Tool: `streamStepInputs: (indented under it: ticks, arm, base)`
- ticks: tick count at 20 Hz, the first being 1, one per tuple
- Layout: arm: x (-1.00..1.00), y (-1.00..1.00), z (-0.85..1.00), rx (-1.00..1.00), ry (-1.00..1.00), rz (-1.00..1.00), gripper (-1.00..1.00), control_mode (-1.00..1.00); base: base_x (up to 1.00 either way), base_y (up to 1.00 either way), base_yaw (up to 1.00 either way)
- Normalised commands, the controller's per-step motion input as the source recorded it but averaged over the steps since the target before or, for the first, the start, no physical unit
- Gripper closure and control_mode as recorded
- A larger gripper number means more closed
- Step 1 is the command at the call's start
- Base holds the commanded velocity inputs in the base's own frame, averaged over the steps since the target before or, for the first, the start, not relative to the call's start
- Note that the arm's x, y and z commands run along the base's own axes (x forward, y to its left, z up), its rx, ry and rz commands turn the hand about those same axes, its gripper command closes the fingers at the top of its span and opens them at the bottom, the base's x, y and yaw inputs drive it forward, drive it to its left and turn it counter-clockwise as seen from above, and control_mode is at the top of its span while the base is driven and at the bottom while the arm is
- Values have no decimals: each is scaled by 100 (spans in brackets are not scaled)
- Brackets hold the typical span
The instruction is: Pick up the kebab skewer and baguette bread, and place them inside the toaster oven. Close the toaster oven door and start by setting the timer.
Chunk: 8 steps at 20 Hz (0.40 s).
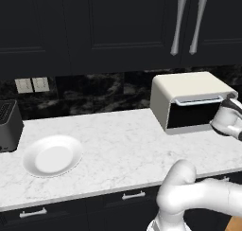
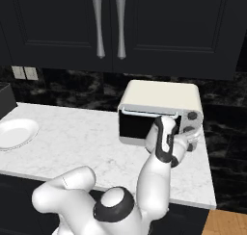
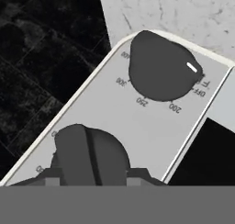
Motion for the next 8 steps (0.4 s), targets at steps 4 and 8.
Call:
streamStepInputs:
  ticks: [4,8]
  arm:
    - [-28,-18,0,61,4,-9,100,-100]
    - [-37,-26,0,66,0,-6,100,-100]
  base:
    - [0,0,0]
    - [0,0,0]
